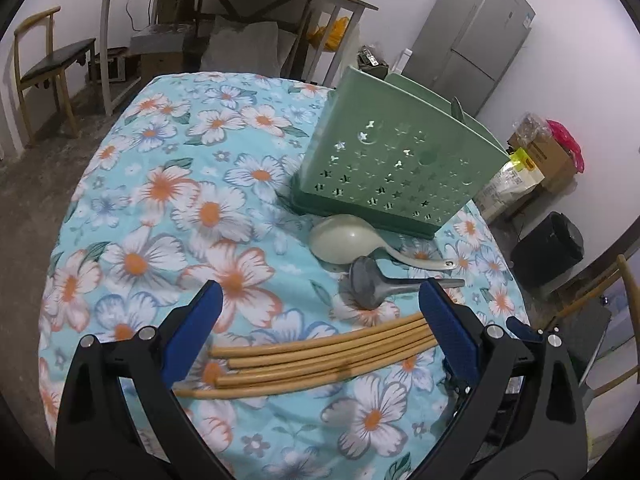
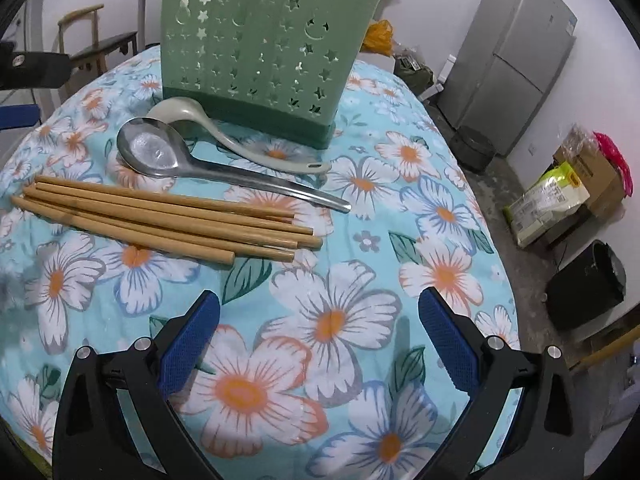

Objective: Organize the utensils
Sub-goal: 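Reach the left tool to the dark grey ladle and grasp its handle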

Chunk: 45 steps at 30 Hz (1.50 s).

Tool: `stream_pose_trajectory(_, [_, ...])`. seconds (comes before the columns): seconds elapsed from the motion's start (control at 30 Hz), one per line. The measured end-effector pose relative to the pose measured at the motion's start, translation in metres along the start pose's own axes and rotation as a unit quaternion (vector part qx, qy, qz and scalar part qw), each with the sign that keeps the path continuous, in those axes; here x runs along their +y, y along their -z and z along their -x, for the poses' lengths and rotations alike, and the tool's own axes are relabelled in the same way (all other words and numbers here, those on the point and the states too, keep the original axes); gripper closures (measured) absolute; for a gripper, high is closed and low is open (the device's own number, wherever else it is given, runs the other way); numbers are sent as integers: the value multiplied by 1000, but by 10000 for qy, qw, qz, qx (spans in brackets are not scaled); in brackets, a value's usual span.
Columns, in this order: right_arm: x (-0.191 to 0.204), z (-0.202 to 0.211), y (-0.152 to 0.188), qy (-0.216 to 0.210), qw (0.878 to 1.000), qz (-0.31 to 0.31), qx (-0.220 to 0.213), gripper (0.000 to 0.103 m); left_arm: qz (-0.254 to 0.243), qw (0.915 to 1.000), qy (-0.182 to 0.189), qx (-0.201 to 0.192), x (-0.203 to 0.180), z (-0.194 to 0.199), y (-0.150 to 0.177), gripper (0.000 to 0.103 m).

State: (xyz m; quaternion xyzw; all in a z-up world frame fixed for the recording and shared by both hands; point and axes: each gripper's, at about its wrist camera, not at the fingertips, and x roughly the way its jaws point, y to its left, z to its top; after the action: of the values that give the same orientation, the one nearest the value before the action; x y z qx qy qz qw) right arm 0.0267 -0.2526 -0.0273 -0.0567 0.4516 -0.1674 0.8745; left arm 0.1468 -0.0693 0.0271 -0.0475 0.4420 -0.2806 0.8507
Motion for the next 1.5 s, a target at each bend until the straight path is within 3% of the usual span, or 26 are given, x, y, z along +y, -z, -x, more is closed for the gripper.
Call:
stream_pose_trajectory(0.17, [0, -1, 5, -16, 9998, 127, -152, 6, -327, 9993, -175, -72, -12, -11, -2, 8])
stream_pose_trajectory(0.33, [-1, 7, 1, -122, 9993, 273, -233, 6, -515, 9985, -85, -135, -21, -14, -2, 8])
stream_pose_trajectory(0.53, [-28, 48, -4, -666, 9930, -333, -918, 6, -680, 9976, 59, -136, -29, -18, 1, 12])
stream_pose_trajectory(0.87, [-54, 82, -12, -1798, 9693, -858, -1439, 6, -461, 9984, 275, 147, -24, -43, 0, 45])
stream_pose_trajectory(1.0, [-59, 77, -12, -1896, 9677, -954, -1359, 7, -154, 9980, 498, 366, -15, -56, 2, 62])
stream_pose_trajectory(1.23, [-61, 72, -13, -2082, 9640, -1111, -1222, 13, 51, 9952, 855, 476, -12, -69, 9, 75])
stream_pose_trajectory(1.37, [-57, 72, -15, -2035, 9654, -1088, -1212, 21, 205, 9946, 878, 508, -6, -74, 10, 96])
stream_pose_trajectory(1.5, [-54, 74, -17, -1923, 9678, -1040, -1248, 29, 368, 9925, 1095, 409, 1, -68, 10, 100])
